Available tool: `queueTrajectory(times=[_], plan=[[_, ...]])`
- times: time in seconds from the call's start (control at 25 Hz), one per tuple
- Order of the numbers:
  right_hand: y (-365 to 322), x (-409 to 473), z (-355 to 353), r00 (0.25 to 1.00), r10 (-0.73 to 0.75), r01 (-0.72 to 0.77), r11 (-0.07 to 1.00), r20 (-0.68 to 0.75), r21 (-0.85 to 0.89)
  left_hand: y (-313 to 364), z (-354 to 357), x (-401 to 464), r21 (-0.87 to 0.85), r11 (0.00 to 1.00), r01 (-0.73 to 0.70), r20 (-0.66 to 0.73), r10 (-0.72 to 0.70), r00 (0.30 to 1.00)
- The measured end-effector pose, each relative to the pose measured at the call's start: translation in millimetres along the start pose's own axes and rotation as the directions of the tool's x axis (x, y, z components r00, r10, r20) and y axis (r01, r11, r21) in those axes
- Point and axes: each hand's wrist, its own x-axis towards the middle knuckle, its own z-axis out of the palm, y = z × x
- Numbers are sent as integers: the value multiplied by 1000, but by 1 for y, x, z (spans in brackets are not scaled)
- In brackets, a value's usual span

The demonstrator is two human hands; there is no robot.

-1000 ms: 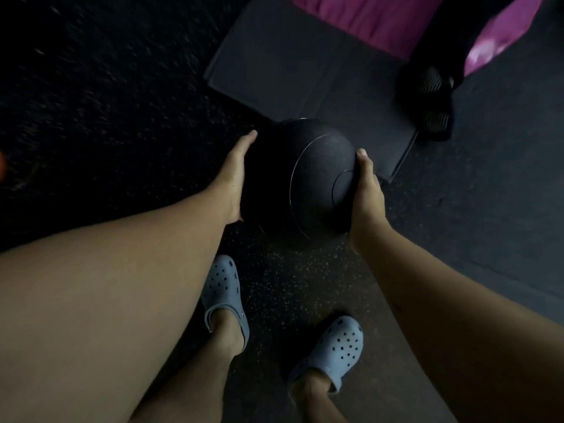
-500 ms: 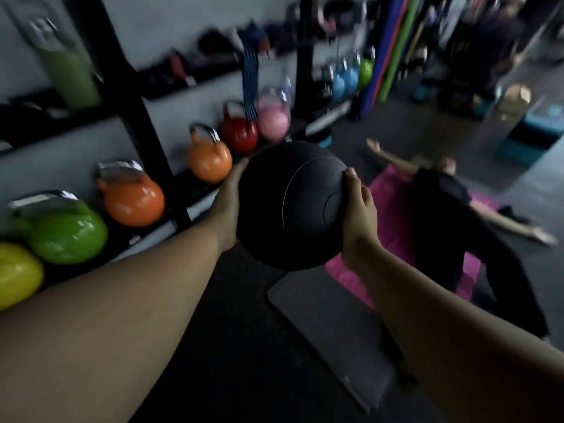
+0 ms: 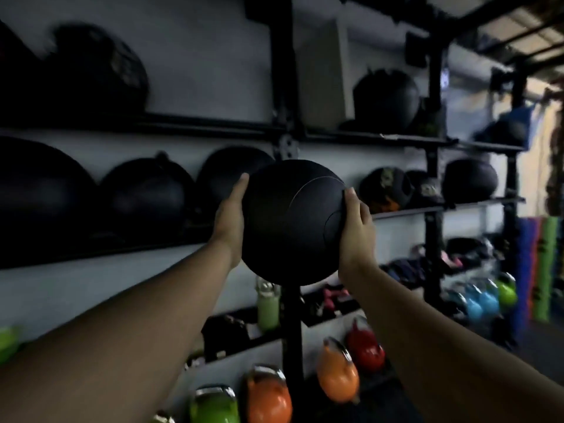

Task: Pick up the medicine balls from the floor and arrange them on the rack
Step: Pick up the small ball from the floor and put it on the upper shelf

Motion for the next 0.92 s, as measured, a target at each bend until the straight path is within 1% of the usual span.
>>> queueTrajectory(times=[0.08, 0.2, 0.28, 0.4, 0.56, 0.76, 0.92], plan=[[-26, 16, 67, 994, -58, 50, 995, 98, 91, 64, -22, 26, 25, 994, -104, -47, 105, 993], [-59, 32, 152, 976, -152, 121, 974, 157, 193, 143, -51, 55, 70, 965, -254, -88, 260, 962], [-76, 42, 199, 952, -228, 175, 953, 203, 249, 186, -68, 71, 72, 934, -349, -96, 355, 930], [-96, 64, 248, 919, -286, 192, 926, 272, 326, 230, -81, 99, 146, 883, -447, -127, 464, 876], [-95, 113, 278, 896, -346, 215, 887, 278, 409, 245, -74, 144, 195, 848, -493, -140, 521, 842], [-65, 201, 298, 873, -395, 229, 850, 287, 475, 223, -54, 226, 230, 790, -569, -173, 608, 775], [-43, 266, 325, 848, -434, 237, 824, 306, 514, 212, -52, 291, 226, 760, -609, -204, 648, 734]])
